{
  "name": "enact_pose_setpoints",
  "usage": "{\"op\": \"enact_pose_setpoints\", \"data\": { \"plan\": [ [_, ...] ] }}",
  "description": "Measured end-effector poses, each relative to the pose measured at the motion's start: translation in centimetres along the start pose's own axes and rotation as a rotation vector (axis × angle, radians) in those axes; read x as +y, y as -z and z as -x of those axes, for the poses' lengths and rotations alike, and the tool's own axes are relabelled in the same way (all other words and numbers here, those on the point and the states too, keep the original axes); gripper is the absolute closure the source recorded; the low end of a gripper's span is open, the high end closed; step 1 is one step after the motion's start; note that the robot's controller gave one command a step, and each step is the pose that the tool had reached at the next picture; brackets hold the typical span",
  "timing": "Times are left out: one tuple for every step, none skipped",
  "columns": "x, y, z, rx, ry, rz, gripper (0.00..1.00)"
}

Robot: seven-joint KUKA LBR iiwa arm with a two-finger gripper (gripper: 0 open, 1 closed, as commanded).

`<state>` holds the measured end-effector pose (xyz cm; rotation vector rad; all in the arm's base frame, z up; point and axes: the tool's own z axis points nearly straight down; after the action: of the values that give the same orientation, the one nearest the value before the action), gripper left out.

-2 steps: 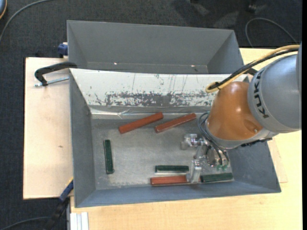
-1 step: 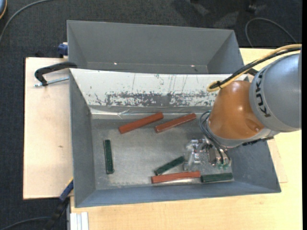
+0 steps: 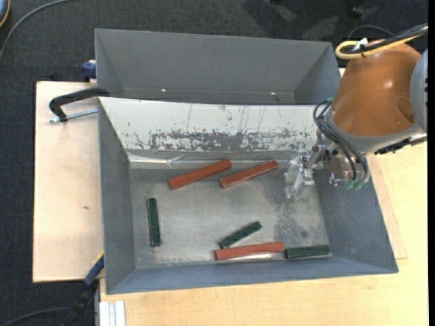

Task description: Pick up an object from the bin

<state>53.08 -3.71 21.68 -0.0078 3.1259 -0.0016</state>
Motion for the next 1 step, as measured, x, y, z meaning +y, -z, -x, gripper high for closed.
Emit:
{"op": "enact_pose_setpoints", "data": {
  "plan": [
    [0.06,-0.46,-0.22,0.010,0.001,0.001,0.00]
  ]
}}
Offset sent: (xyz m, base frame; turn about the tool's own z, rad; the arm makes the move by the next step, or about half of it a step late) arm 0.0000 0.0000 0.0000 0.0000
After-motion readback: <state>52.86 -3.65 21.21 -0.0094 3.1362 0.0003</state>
